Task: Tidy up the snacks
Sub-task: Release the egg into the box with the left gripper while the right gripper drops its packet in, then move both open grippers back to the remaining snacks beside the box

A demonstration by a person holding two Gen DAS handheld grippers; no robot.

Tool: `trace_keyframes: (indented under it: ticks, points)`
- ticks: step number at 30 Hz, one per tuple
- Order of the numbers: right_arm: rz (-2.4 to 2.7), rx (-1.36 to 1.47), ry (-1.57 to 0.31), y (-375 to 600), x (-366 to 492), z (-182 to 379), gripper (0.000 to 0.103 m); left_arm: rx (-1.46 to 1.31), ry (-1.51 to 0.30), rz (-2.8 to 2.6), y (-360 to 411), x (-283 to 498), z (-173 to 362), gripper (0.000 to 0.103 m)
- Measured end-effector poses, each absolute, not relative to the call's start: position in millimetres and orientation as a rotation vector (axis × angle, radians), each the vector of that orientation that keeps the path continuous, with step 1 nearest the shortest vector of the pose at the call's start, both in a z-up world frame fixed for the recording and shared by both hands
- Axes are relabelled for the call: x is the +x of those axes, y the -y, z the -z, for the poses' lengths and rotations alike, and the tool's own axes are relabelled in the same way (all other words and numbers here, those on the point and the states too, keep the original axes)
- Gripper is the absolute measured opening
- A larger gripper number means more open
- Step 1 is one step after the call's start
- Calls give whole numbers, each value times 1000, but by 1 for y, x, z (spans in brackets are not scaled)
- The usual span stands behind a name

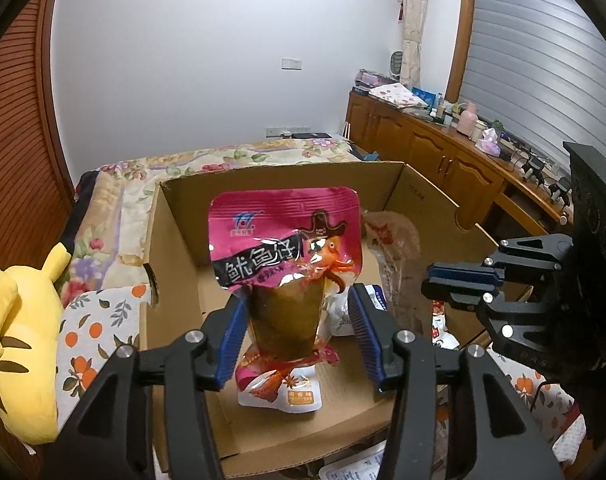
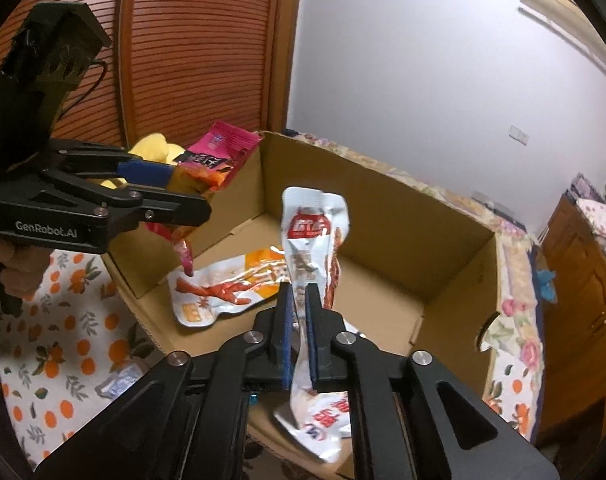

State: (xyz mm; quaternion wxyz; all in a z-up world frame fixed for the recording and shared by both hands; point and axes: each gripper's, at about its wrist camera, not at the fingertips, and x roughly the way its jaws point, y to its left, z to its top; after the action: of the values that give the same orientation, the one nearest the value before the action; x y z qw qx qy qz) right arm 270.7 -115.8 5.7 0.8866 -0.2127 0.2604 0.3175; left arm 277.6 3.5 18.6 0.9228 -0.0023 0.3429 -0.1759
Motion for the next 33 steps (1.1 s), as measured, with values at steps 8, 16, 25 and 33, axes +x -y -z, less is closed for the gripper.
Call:
trace_keyframes:
  ticks: [8,16,25,33]
  points:
    - [-656,-408,-549,117,264,-7,33,-11,-671,352,-6,272,-23,68]
    - [-640,-359,-523,132,234,-21,39,7,-636,355,-6,241,-33,70]
    - [-604,-332,-481,151,176,-31,55,17,-618,389,-2,191,-40,76]
    - [-573,-306,-524,161,142,-7,56,45,-651,402,3,155,-21,80]
